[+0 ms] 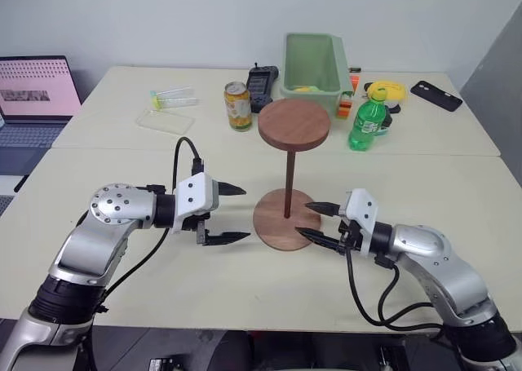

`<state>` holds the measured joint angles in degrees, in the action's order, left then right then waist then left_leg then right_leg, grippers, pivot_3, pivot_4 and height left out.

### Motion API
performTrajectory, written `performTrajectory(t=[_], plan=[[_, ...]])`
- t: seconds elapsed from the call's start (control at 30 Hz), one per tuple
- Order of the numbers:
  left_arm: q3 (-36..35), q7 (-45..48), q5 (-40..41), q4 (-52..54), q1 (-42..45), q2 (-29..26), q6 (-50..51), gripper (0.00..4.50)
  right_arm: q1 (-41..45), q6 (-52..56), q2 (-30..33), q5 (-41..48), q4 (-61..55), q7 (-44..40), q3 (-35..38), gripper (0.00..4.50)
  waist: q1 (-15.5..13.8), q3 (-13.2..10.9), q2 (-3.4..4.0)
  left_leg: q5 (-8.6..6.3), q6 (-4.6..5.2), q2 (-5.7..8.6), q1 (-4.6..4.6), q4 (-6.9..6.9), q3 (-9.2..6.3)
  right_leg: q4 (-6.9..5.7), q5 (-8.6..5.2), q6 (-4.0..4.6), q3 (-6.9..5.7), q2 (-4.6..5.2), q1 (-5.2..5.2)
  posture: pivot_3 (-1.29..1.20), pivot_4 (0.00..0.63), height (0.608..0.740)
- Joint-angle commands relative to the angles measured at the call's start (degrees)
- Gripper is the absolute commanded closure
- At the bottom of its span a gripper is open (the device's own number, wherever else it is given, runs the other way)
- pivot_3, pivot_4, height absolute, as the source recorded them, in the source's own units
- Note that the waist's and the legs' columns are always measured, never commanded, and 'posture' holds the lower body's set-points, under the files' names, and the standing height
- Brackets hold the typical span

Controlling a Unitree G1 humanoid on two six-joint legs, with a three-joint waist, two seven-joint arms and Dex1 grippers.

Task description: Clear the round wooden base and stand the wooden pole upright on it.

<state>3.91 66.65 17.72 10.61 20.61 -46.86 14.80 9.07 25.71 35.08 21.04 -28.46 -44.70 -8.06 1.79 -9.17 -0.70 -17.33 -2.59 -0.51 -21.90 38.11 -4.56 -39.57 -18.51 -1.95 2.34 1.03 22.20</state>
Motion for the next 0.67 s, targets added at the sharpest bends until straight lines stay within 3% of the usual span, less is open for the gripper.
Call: performTrajectory(t=[0.03,0.23,0.5,0.67], plan=[[-6.17,-4.56,0.44,-3.87,1.9,0.06,-0.01,0.0,-0.41,2.22,3.5,4.92,-4.25,-0.83,9.65,1.46,-0.07,-0.01,-0.03,0.0,0.0,0.0,0.0,0.02,0.0,-0.01,0.0,0.0,0.0,0.0,-0.01,0.0,0.15,0.74],[-11.09,-7.73,0.09,-4.48,-0.76,-2.32,0.88,0.0,-3.31,4.87,10.48,9.3,-5.48,-3.5,20.45,0.1,-0.07,-0.02,-0.03,-0.01,0.01,-0.02,0.0,0.01,0.0,0.0,0.0,0.0,-0.01,0.0,-0.02,0.0,0.15,0.74],[-12.72,-6.46,-0.27,-0.15,-7.96,-7.82,3.57,0.0,-8.07,6.07,19.24,13.18,-3.86,-10.13,31.94,0.1,-0.13,-0.02,-0.04,-0.01,0.01,-0.06,0.06,-0.01,0.01,0.0,0.0,0.0,0.03,0.04,-0.08,0.0,0.15,0.74],[-11.41,-7.12,-1.18,-2.53,-6.27,-6.7,2.04,0.0,-6.58,3.81,19.35,11.29,-1.71,-9.88,30.28,0.1,-0.12,-0.03,-0.07,-0.01,0.01,-0.05,0.13,0.03,-0.01,0.0,0.0,0.0,0.01,0.03,-0.2,0.0,0.15,0.74]])
